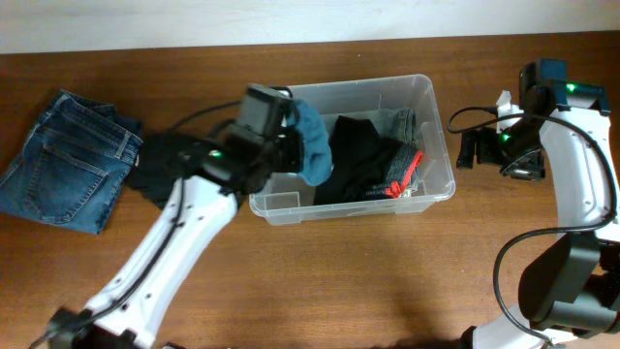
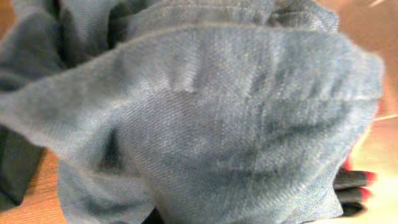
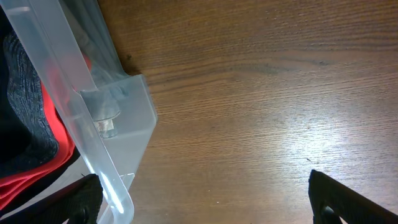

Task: Pack container
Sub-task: 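Lift the light blue cloth and carry it over the container, then lower the cloth into the container's left side with the left gripper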

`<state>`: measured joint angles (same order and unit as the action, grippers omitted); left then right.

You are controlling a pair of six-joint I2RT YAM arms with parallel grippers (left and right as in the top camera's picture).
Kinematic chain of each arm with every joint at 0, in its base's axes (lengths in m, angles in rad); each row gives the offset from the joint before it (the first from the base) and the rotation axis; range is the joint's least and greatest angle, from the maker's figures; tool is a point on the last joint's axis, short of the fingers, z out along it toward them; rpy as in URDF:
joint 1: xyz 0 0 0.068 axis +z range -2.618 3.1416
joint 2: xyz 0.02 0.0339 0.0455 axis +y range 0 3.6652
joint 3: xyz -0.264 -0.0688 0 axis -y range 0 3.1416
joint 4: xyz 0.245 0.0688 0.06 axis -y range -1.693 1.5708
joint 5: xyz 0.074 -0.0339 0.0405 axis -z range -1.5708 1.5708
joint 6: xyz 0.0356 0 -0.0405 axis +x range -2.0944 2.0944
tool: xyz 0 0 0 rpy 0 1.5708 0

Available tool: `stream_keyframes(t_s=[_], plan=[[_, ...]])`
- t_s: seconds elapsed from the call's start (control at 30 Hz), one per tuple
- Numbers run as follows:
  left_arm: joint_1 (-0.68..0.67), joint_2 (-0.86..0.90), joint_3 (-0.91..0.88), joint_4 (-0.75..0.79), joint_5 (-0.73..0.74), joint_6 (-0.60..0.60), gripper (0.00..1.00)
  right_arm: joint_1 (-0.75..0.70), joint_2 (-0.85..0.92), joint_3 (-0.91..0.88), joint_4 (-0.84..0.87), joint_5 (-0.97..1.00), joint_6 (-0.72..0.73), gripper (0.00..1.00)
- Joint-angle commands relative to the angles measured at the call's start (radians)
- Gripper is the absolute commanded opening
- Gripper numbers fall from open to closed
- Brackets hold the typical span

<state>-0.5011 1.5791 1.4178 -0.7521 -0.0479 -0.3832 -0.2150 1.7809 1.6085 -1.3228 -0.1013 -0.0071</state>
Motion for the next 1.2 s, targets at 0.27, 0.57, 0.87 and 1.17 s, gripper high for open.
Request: stream_keyframes(t_s=[0.27, 0.57, 0.87, 1.17], plan=[[-0.049, 0.097, 0.019, -0.027, -0.281, 0.192, 0.01, 0.005, -0.019, 0.016, 0.0, 0.008, 0.0, 0.98], [-0.132, 0.099, 0.019, -0.112, -0.281, 0.206, 0.01, 0.005, -0.019, 0.016, 0.0, 0.008, 0.0, 0.99], [-0.151, 0.115, 0.014, -0.188, -0.281, 0.206, 0.01, 0.005, -0.019, 0.016, 0.0, 0.008, 0.0, 0.99], [-0.151, 0.13, -0.034, -0.177, -0.186, 0.206, 0.01, 0.005, -0.019, 0.016, 0.0, 0.008, 0.0, 0.98]])
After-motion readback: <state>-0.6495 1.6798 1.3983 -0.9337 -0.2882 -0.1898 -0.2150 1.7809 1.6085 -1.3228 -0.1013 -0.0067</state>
